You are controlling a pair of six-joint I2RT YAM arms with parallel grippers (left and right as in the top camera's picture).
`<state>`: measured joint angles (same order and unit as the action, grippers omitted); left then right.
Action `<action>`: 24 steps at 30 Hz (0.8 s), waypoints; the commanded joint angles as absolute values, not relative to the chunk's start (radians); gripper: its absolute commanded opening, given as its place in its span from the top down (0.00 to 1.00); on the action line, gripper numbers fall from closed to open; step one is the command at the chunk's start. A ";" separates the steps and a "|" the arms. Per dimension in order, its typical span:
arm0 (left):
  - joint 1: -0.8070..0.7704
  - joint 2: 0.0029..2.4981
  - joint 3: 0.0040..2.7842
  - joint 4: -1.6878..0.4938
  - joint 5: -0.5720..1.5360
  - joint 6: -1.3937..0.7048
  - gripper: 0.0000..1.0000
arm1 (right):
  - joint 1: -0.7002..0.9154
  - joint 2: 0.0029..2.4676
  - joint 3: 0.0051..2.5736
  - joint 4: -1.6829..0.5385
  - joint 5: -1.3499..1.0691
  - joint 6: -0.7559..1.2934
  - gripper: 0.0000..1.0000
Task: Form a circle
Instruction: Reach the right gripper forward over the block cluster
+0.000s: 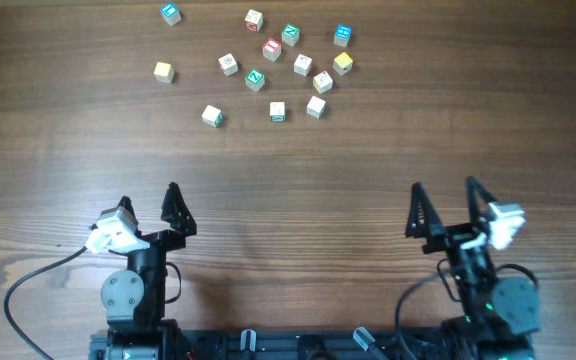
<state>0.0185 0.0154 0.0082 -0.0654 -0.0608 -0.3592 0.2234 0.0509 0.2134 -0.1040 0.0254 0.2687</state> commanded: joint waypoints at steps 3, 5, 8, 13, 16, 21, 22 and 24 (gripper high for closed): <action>0.012 0.016 0.006 -0.068 -0.057 -0.344 0.00 | 0.218 0.342 0.670 -0.279 -0.059 0.101 0.00; 0.012 0.016 0.006 -0.068 -0.057 -0.344 0.00 | 0.218 0.561 0.894 -0.360 -0.114 0.101 0.00; 0.012 0.016 0.006 -0.068 -0.057 -0.344 0.00 | 0.218 0.897 1.274 -0.568 -0.223 0.104 0.00; 0.012 0.016 0.006 -0.068 -0.057 -0.344 0.00 | 0.218 1.379 1.863 -0.918 -0.235 0.105 0.00; 0.012 0.016 0.006 -0.068 -0.057 -0.344 0.00 | 0.218 1.707 2.211 -1.127 -0.264 0.122 0.00; 0.012 0.016 0.006 -0.068 -0.057 -0.344 0.00 | 0.220 2.064 2.283 -1.156 -0.264 0.163 0.00; 0.012 0.016 0.006 -0.068 -0.057 -0.344 0.00 | 0.220 2.120 2.283 -1.156 -0.264 0.163 0.01; 0.012 0.016 0.006 -0.068 -0.057 -0.344 0.00 | 0.222 2.225 2.282 -1.166 -0.265 0.165 0.00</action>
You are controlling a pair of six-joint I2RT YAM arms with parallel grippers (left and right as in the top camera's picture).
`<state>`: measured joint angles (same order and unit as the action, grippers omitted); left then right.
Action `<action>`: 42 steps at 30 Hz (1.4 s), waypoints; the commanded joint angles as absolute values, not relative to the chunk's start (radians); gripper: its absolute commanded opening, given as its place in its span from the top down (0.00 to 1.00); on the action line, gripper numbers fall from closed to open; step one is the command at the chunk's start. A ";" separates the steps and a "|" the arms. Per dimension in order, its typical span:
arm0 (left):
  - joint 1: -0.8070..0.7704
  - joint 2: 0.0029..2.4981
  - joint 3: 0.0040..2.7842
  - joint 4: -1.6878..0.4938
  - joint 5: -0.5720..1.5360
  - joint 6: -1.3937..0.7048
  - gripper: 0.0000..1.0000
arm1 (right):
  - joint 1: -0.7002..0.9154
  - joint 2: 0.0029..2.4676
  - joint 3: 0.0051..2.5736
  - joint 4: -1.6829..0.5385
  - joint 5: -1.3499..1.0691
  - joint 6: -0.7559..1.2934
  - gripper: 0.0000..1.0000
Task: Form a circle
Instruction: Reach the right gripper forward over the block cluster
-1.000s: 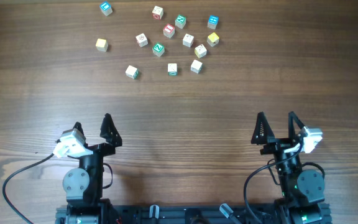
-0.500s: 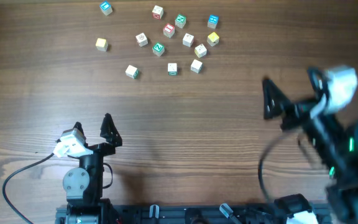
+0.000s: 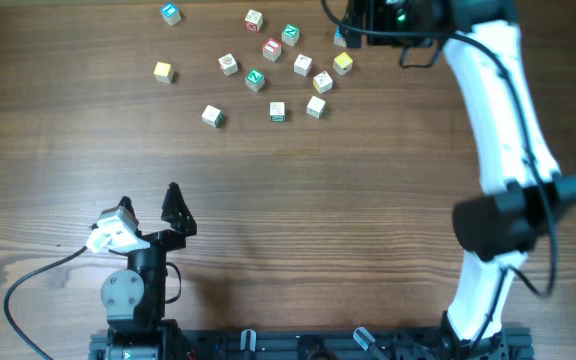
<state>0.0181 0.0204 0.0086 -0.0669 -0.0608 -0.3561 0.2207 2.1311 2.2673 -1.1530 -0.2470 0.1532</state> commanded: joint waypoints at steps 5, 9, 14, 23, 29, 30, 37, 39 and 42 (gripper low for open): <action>0.012 0.016 0.006 -0.068 -0.057 -0.344 0.00 | 0.259 2.380 2.282 -1.153 -0.267 0.163 0.00; 0.012 0.016 0.006 -0.068 -0.057 -0.344 0.00 | 0.310 2.434 2.279 -1.083 -0.267 0.169 0.00; 0.012 0.016 0.006 -0.068 -0.057 -0.344 0.00 | 0.342 2.447 2.201 -0.966 -0.176 0.194 0.07; 0.012 0.016 0.006 -0.068 -0.057 -0.344 0.00 | 0.361 2.449 2.070 -0.987 -0.187 0.448 0.35; 0.012 0.016 0.006 -0.068 -0.057 -0.344 0.00 | 0.410 2.449 2.033 -0.948 -0.064 0.587 0.30; 0.012 0.016 0.006 -0.068 -0.057 -0.344 0.00 | 0.417 2.449 2.033 -0.940 -0.041 0.587 0.31; 0.012 0.016 0.006 -0.068 -0.057 -0.344 0.00 | 0.422 2.449 2.033 -0.904 0.027 0.587 0.40; 0.012 0.016 0.006 -0.068 -0.057 -0.344 0.00 | 0.425 2.449 2.033 -0.892 0.027 0.607 0.43; 0.012 0.016 0.006 -0.068 -0.057 -0.344 0.00 | 0.434 2.449 2.033 -0.895 0.027 0.609 0.56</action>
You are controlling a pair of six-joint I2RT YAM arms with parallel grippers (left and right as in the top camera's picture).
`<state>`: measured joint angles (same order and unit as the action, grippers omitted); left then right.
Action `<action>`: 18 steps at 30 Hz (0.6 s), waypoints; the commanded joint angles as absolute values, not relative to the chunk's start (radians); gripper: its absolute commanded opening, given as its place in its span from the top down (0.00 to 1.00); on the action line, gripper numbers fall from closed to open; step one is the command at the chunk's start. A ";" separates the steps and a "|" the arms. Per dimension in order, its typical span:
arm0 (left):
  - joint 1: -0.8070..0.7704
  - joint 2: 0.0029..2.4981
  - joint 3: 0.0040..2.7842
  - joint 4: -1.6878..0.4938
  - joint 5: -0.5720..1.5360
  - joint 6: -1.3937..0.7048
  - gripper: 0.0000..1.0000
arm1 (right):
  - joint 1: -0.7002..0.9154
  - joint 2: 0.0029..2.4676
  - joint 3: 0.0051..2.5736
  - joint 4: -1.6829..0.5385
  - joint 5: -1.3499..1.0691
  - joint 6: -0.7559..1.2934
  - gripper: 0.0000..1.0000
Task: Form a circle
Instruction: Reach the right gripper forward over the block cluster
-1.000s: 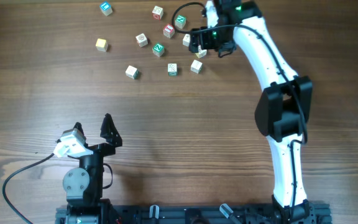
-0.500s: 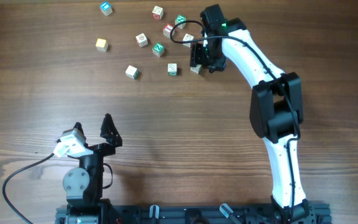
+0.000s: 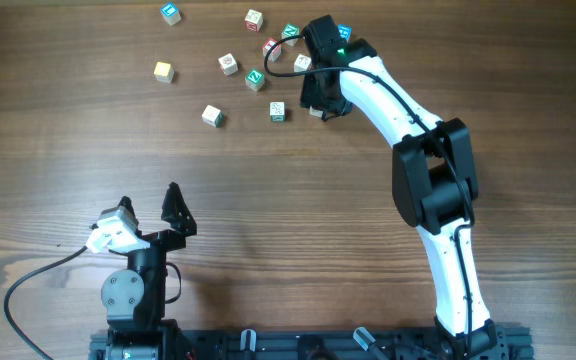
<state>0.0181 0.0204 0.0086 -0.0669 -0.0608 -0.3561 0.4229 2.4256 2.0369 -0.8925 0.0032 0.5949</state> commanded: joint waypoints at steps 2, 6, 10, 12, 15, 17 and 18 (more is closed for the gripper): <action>0.012 0.016 0.006 -0.068 -0.057 -0.344 0.00 | 0.434 2.449 2.033 -0.913 0.027 0.608 0.57; 0.012 0.016 0.006 -0.068 -0.057 -0.344 0.00 | 0.434 2.449 2.033 -0.928 0.050 0.602 0.56; 0.012 0.016 0.006 -0.068 -0.057 -0.344 0.00 | 0.434 2.439 2.055 -0.911 0.053 0.527 0.41; 0.012 0.016 0.006 -0.068 -0.057 -0.344 0.00 | 0.435 2.421 2.062 -0.913 0.053 0.523 0.40; 0.012 0.016 0.006 -0.068 -0.057 -0.344 0.00 | 0.435 2.414 2.062 -0.921 0.052 0.523 0.00; 0.012 0.016 0.006 -0.068 -0.057 -0.344 0.00 | 0.434 2.414 2.062 -0.913 0.022 0.523 0.00; 0.012 0.016 0.006 -0.068 -0.057 -0.344 0.00 | 0.434 2.414 2.062 -0.902 0.007 0.521 0.02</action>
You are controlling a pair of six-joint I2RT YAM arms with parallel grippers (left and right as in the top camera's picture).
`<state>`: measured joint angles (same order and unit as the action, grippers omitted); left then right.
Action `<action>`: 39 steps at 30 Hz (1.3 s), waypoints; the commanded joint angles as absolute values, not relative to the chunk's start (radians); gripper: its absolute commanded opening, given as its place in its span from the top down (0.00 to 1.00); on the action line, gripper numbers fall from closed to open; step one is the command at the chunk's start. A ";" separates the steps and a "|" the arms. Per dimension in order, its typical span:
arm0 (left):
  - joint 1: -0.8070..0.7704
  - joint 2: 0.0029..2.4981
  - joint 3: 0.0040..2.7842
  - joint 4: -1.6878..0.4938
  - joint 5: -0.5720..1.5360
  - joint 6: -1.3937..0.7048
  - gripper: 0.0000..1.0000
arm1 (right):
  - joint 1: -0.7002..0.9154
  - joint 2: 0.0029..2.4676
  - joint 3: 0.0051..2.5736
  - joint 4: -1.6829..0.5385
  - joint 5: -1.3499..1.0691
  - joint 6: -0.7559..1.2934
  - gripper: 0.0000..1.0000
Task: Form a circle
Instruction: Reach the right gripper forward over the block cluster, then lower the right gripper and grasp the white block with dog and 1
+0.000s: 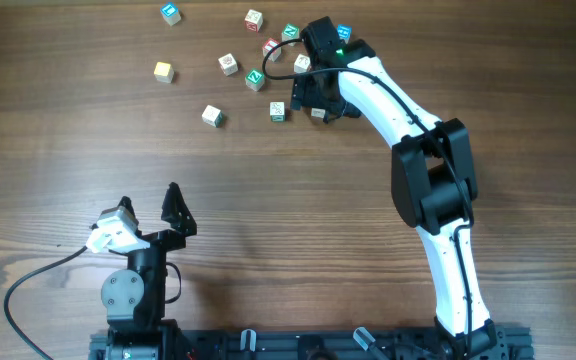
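Several small lettered cubes lie scattered at the table's far side in the overhead view: a blue cube (pixel 171 13), a yellow cube (pixel 163 71), a white cube (pixel 228 64), a green cube (pixel 255 79) and a green-marked cube (pixel 278 111). They form no ring. My right arm reaches across to the cluster. Its gripper (pixel 315 104) is low over a pale cube (pixel 317 114), with the jaws spread to either side of it. The arm hides the cubes beneath it. My left gripper (pixel 148 197) rests open near the front edge, far from the cubes.
Another green-marked cube (pixel 212 116) lies left of the cluster. A red-marked cube (pixel 254 18) and a second blue cube (pixel 344 32) sit near the far edge. Bare wood (pixel 288 220) spans the middle of the table. The arm bases stand at the front.
My right gripper has shifted slightly left and toward the front over the pale cube, and its jaws look wider apart. The cubes and my left arm have not moved.
Both arms first rested at the front edge with open grippers and the cubes scattered at the far side. Then my right arm was stretched out to the far right of the cluster. Later its gripper was down among the right-hand cubes, where it remains.
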<state>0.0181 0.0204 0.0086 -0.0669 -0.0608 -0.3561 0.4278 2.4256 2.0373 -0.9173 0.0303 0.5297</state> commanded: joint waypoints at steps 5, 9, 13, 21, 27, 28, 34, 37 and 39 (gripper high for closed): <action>0.012 0.016 0.006 -0.068 -0.057 -0.344 0.00 | 0.434 2.411 2.063 -0.896 0.031 0.500 0.48; 0.012 0.016 0.006 -0.068 -0.057 -0.344 0.00 | 0.435 2.408 2.063 -0.907 0.030 0.470 0.54; 0.012 0.016 0.006 -0.068 -0.057 -0.344 0.00 | 0.435 2.391 2.064 -0.907 0.062 0.466 0.52; 0.012 0.016 0.006 -0.068 -0.057 -0.344 0.00 | 0.446 2.375 2.064 -0.921 0.068 0.474 0.51; 0.012 0.016 0.006 -0.068 -0.057 -0.344 0.00 | 0.446 2.365 2.064 -0.928 0.068 0.472 0.56; 0.012 0.016 0.006 -0.068 -0.057 -0.344 0.00 | 0.446 2.365 2.064 -0.928 0.068 0.473 0.56; 0.012 0.016 0.006 -0.068 -0.057 -0.344 0.00 | 0.446 2.363 2.064 -0.937 0.067 0.473 0.63; 0.012 0.016 0.006 -0.068 -0.057 -0.344 0.00 | 0.446 2.364 2.063 -0.948 0.067 0.474 0.64; 0.012 0.016 0.006 -0.068 -0.057 -0.344 0.00 | 0.446 2.364 2.063 -0.960 0.067 0.473 0.63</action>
<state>0.0181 0.0204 0.0086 -0.0669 -0.0608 -0.3561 0.4408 2.4084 2.0388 -0.9493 0.0467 0.4736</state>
